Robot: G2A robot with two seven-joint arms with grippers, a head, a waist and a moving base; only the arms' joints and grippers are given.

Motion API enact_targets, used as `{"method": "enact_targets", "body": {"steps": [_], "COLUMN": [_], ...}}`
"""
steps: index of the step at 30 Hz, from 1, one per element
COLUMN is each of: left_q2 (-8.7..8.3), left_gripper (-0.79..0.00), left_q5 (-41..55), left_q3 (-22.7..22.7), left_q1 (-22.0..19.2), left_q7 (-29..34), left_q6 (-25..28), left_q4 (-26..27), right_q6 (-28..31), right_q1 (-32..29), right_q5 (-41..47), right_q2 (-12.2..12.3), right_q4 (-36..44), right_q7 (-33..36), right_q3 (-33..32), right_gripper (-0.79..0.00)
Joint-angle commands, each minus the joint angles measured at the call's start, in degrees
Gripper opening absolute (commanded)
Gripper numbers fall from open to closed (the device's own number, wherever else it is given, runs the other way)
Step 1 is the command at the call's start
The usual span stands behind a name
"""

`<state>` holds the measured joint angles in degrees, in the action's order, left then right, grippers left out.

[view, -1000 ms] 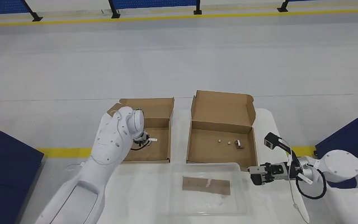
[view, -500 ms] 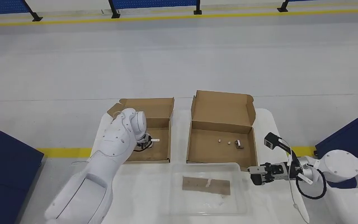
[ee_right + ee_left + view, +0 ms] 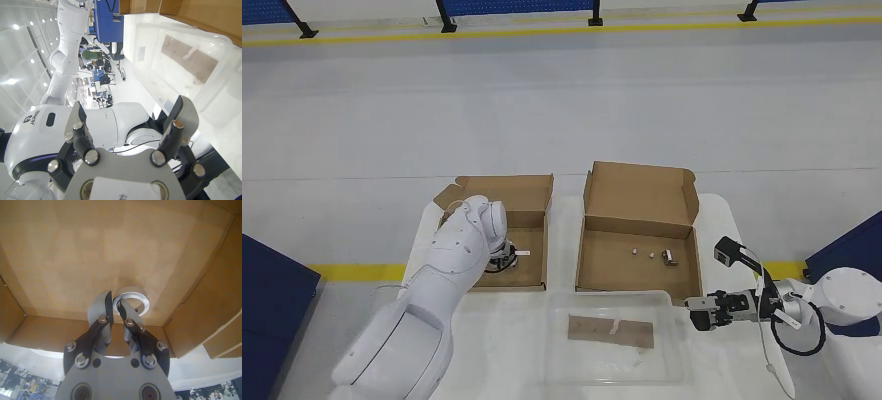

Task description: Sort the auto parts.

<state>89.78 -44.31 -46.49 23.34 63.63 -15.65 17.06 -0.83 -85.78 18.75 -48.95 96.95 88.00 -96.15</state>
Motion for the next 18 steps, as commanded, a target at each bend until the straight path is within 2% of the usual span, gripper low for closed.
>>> {"method": "enact_targets", "body": {"steps": [1, 16, 18], "left_q2": [0.27, 1.75, 1.9], "left_gripper": [-0.785, -0.785, -0.711], "left_q5": [0.16, 0.63, 0.66], "left_q3": [0.04, 0.25, 0.27], "left_q1": [-0.21, -1.18, -1.25], "left_q7": [-0.12, -0.9, -0.89], "left_q6": [0.1, 0.2, 0.24], "left_q4": [-0.76, -4.04, -4.29], "right_q6": [0.0, 0.0, 0.0], "right_q1": [0.0, 0.0, 0.0], "right_q5": [0.0, 0.0, 0.0], "right_q2": [0.0, 0.0, 0.0], "right_q4": [0.0, 0.0, 0.0], "right_q7": [0.0, 0.0, 0.0], "right_q3": [0.0, 0.0, 0.0], "right_gripper": [0.0, 0.0, 0.0]}}
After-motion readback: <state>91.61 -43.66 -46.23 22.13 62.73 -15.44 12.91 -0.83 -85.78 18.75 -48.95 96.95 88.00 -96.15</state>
